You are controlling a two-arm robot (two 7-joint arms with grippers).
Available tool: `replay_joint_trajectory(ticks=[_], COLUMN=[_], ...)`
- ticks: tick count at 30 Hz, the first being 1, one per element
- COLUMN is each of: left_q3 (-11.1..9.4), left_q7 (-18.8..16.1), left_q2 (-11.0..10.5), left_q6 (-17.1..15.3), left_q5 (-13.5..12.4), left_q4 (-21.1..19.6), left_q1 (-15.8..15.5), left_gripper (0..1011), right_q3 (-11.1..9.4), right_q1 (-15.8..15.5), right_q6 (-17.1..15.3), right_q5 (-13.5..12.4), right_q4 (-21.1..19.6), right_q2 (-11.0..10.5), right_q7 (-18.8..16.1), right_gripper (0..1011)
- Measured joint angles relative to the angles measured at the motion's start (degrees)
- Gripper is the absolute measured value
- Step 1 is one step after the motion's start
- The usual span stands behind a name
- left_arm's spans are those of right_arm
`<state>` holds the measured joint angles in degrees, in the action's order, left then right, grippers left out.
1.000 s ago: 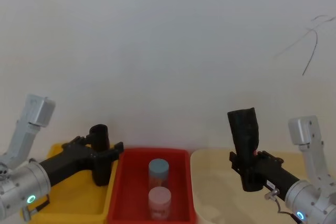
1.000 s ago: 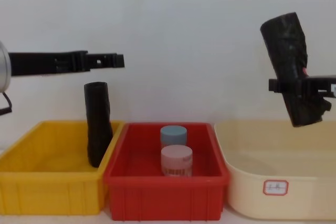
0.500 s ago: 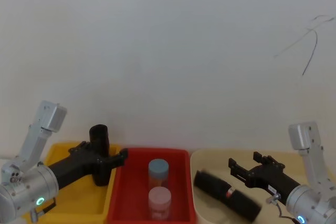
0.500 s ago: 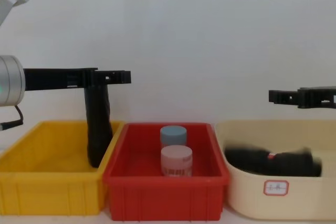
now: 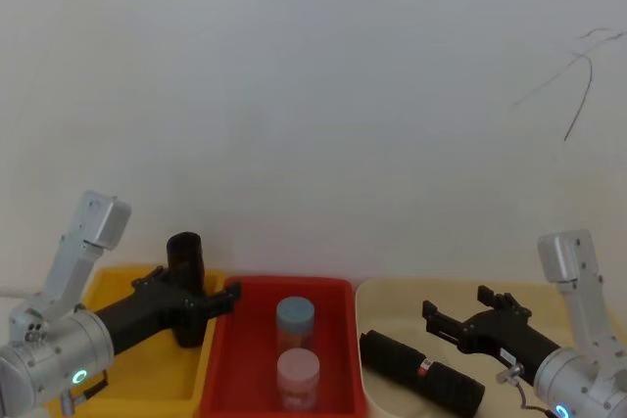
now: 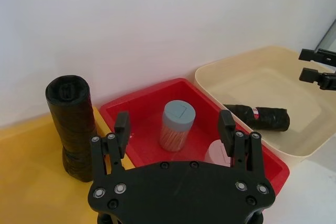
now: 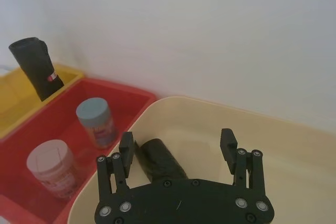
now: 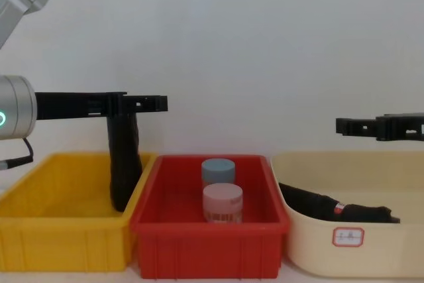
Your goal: Pick up the garbage bag with the one hand and transfer it to the other hand.
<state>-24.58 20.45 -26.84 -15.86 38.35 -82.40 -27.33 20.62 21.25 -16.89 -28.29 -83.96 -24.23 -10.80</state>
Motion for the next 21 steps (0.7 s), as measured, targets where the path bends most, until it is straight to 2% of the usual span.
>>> replay_joint_trajectory(ticks=[8, 15, 21], left_q3=[-0.2, -0.3, -0.3], left_q7=[0.0, 0.1, 0.1], left_q2=[0.1, 0.1, 0.1], left_q6=[0.1, 0.1, 0.1], left_q5=[-0.2, -0.2, -0.2], left_q4=[0.3, 0.4, 0.5], left_q1=[-0.2, -0.2, -0.3], left_gripper=[1000, 1000, 1001], right_q3=[0.6, 2.0, 4.4], right_q1=[0.1, 1.3, 3.5], right_q6=[0.1, -0.9, -3.0], right_q5=[0.1, 0.1, 0.3], right_q4=[-0.8, -1.1, -1.0], right_q2=[-0.4, -0.7, -0.7], right_q7=[-2.3, -5.5, -8.6], right_gripper=[1001, 1001, 1001])
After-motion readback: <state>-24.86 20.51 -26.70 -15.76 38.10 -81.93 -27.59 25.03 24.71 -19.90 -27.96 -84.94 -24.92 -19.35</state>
